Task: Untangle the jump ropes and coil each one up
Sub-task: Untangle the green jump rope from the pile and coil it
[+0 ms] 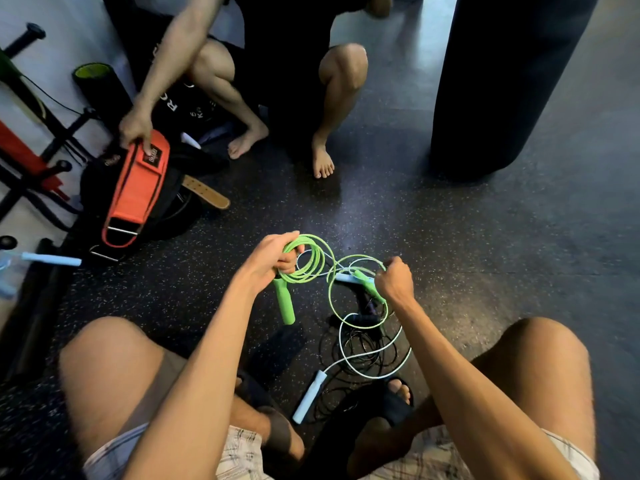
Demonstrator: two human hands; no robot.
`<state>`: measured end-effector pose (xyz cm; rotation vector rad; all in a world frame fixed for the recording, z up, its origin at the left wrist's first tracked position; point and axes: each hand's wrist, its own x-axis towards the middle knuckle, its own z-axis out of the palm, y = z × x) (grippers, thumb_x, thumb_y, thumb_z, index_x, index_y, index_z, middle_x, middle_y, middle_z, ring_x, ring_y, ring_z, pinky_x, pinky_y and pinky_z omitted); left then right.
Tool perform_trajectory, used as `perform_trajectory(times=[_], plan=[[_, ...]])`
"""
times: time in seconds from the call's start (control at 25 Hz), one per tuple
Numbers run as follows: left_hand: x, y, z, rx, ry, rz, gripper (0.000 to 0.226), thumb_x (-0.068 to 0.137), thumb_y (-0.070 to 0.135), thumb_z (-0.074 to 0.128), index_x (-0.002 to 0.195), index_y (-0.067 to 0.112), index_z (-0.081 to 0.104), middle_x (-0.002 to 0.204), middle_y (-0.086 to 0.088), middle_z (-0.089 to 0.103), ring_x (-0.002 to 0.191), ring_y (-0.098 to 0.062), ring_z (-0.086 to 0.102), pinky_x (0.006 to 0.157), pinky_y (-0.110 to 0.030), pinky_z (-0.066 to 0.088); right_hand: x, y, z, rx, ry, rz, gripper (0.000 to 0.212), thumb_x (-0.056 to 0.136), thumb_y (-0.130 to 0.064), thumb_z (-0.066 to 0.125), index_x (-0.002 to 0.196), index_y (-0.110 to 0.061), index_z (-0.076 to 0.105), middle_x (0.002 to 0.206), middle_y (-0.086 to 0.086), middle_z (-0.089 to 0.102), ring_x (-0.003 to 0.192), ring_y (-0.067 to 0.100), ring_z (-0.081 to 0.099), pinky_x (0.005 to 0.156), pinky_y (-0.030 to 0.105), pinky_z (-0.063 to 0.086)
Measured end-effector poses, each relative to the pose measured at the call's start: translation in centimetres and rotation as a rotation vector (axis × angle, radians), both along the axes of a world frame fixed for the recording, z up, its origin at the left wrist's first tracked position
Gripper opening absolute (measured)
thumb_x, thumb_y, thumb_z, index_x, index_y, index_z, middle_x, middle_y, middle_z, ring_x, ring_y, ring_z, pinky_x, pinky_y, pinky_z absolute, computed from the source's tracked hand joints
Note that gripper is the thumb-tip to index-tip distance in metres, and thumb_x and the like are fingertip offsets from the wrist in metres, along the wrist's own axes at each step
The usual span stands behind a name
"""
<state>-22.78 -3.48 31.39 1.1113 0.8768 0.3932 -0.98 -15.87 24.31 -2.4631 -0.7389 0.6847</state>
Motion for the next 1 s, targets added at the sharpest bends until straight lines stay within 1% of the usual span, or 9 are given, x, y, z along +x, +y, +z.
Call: perform_trajectory(times=[0.08,0.2,0.28,0.4,0.56,0.68,0.76,0.88,1.0], plan=[[0.3,-0.2,0.3,-0.001,-0.023,-0.043,0.038,0.103,0.026,0.04,0.075,0.006,0.054,0.044,0.008,0.021,0.037,-0.007,0.015,0.049,-0.03,0.012,-1.3,0.6,0.8,0.209,0.004,0.127,0.047,0.084,0.001,0.051,0.131,-0.006,0.054,0.131,0.017,0.055,0.119,0.03,0.055,0.102,0.032,0.041],[1.0,-0.4,0.6,-0.048,-0.069,-0.102,0.039,0.103,0.028,0.041,0.076,0.005,0.057,0.045,0.007,0.018,0.039,-0.009,0.012,0.049,-0.028,0.014,-3.0,2.1,2.4,0.45,0.147,0.296,0.047,0.082,0.009,0.045,0.123,-0.008,0.062,0.125,0.007,0.064,0.115,0.017,0.059,0.101,0.025,0.041],[1.4,-0.4,0.7,-0.12,-0.131,-0.129,0.039,0.103,0.03,0.04,0.077,0.007,0.057,0.046,0.007,0.018,0.041,-0.009,0.012,0.052,-0.03,0.013,-3.7,2.7,2.6,0.466,0.242,0.349,0.039,0.082,0.01,0.044,0.109,-0.007,0.066,0.11,0.007,0.071,0.102,0.017,0.064,0.094,0.026,0.047],[1.2,-0.3,1.1,-0.267,-0.25,-0.098,0.037,0.103,0.029,0.034,0.08,0.008,0.055,0.051,0.008,0.022,0.044,-0.008,0.018,0.055,-0.028,0.017,-4.4,2.6,1.9,0.393,0.311,0.371,0.032,0.083,0.011,0.044,0.096,-0.009,0.064,0.093,0.008,0.07,0.085,0.017,0.062,0.074,0.017,0.046],[1.3,-0.2,1.5,-0.294,-0.338,0.021,0.03,0.104,0.023,0.03,0.088,0.009,0.051,0.06,0.004,0.031,0.051,-0.009,0.027,0.059,-0.027,0.027,-5.2,1.4,0.9,0.266,0.419,0.422,0.024,0.085,0.01,0.047,0.091,-0.009,0.062,0.086,0.009,0.065,0.079,0.017,0.059,0.076,0.026,0.048],[1.7,-0.1,1.1,-0.184,-0.343,0.192,0.026,0.106,0.018,0.033,0.089,0.007,0.051,0.06,0.003,0.038,0.055,-0.01,0.032,0.059,-0.024,0.029,-5.3,0.8,0.8,0.203,0.501,0.45,0.017,0.091,0.003,0.051,0.085,-0.012,0.056,0.073,0.004,0.063,0.062,0.011,0.055,0.064,0.024,0.045],[2.1,0.4,0.4,-0.061,-0.319,0.324,0.025,0.106,0.016,0.037,0.086,0.009,0.051,0.058,0.005,0.04,0.053,-0.008,0.035,0.054,-0.02,0.029,-5.1,0.3,0.6,0.176,0.564,0.466,0.016,0.094,-0.004,0.056,0.083,-0.016,0.053,0.07,0.004,0.064,0.059,0.014,0.058,0.06,0.027,0.048],[2.1,1.2,-0.7,0.22,-0.125,0.449,0.021,0.103,0.016,0.045,0.085,0.01,0.054,0.061,0.002,0.049,0.051,-0.009,0.044,0.051,-0.02,0.038,-4.8,-0.4,0.9,0.184,0.629,0.482,0.013,0.094,-0.006,0.061,0.086,-0.012,0.053,0.069,0.008,0.065,0.057,0.02,0.063,0.056,0.032,0.055],[2.2,0.9,-1.6,0.488,0.115,0.423,0.016,0.101,0.017,0.049,0.09,0.009,0.058,0.062,-0.002,0.059,0.055,-0.015,0.057,0.059,-0.024,0.047,-4.6,-0.1,2.7,0.217,0.539,0.591,0.007,0.095,-0.007,0.06,0.088,-0.007,0.06,0.071,0.007,0.063,0.057,0.014,0.058,0.053,0.024,0.05]])
